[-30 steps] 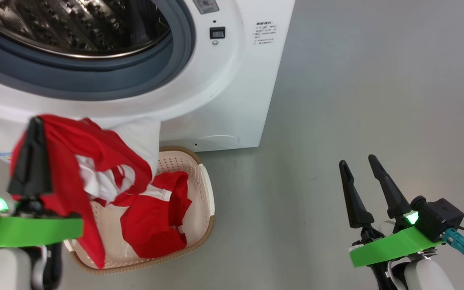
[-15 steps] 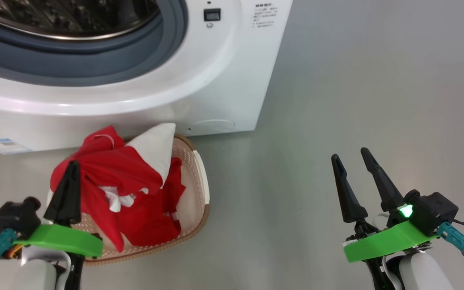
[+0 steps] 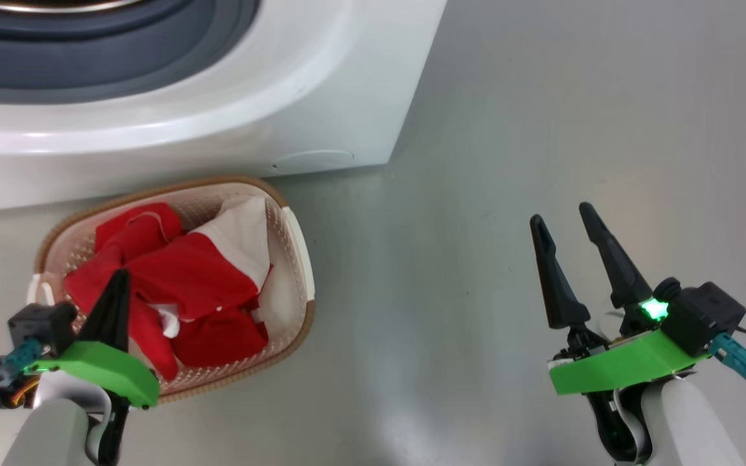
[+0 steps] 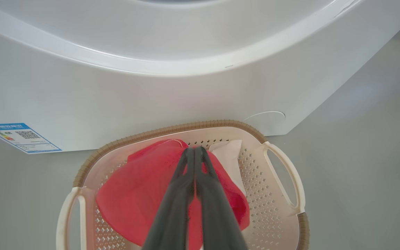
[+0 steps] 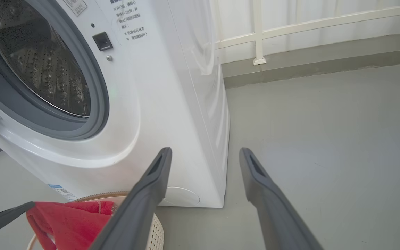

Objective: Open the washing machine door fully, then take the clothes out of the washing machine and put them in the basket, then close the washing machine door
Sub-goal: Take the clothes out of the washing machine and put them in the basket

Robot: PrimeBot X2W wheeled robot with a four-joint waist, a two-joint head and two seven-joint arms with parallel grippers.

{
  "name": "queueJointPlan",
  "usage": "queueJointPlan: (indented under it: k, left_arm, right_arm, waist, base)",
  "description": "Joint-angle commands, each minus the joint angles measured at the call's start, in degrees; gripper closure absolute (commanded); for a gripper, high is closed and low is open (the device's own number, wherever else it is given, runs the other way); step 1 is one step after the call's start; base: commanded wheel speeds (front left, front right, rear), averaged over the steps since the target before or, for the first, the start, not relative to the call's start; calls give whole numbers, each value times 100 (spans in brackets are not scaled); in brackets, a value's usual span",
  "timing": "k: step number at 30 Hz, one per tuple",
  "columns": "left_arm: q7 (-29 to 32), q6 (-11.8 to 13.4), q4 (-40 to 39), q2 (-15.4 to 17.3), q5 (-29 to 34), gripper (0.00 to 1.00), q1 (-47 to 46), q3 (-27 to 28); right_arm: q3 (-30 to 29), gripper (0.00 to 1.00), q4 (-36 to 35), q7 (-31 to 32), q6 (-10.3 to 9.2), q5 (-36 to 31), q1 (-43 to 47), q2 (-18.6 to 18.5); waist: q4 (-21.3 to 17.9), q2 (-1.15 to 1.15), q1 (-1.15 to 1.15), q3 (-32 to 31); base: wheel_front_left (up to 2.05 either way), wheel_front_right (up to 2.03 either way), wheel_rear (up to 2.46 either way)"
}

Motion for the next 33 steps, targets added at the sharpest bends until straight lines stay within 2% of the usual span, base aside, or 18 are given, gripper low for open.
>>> queueJointPlan:
  k: [1, 16, 25, 27, 28, 30, 32, 33]
  left_arm:
    - [-48, -16, 151, 278, -71, 100, -192, 1]
    - [-48, -16, 1309, 541, -482, 100, -1189, -1045]
    - [-48, -16, 1924, 618, -1117, 99, -1585, -1277]
    - [-48, -16, 1953, 640, -1204, 95, -1621, -1342]
    - [-48, -16, 1961, 652, -1243, 88, -1639, -1374]
    - [-48, -16, 1977, 669, -1315, 62, -1666, -1439]
    - [-48, -16, 1987, 674, -1381, 51, -1682, -1504]
    - [-48, -16, 1992, 673, -1413, 28, -1684, -1541]
  right_arm:
    - [119, 0, -184, -27, 9, 26, -88, 27]
    - [153, 0, -327, -27, 9, -8, -352, 27]
    - [196, 0, -391, -27, 9, -8, -495, 27]
    - [186, 0, -396, -27, 9, -14, -497, 27]
    - [180, 0, -399, -27, 9, -14, -498, 27]
    - [170, 0, -396, -27, 9, -14, -503, 27]
    - [166, 0, -377, -27, 9, -9, -518, 27]
    - [167, 0, -364, -27, 9, -7, -527, 27]
  waist:
    - [-114, 0, 0, 264]
    - [-200, 0, 0, 934]
    - [-318, 0, 0, 1158]
    - [-322, 0, 0, 1183]
    - [-322, 0, 0, 1193]
    - [-315, 0, 0, 1201]
    - [-301, 0, 0, 1195]
    - [-294, 0, 0, 1186]
  base:
    - [0, 0, 0]
    - [0, 0, 0]
    - [0, 0, 0]
    - [0, 0, 0]
    - [0, 0, 0]
    - [0, 0, 0]
    - [0, 0, 0]
    - [0, 0, 0]
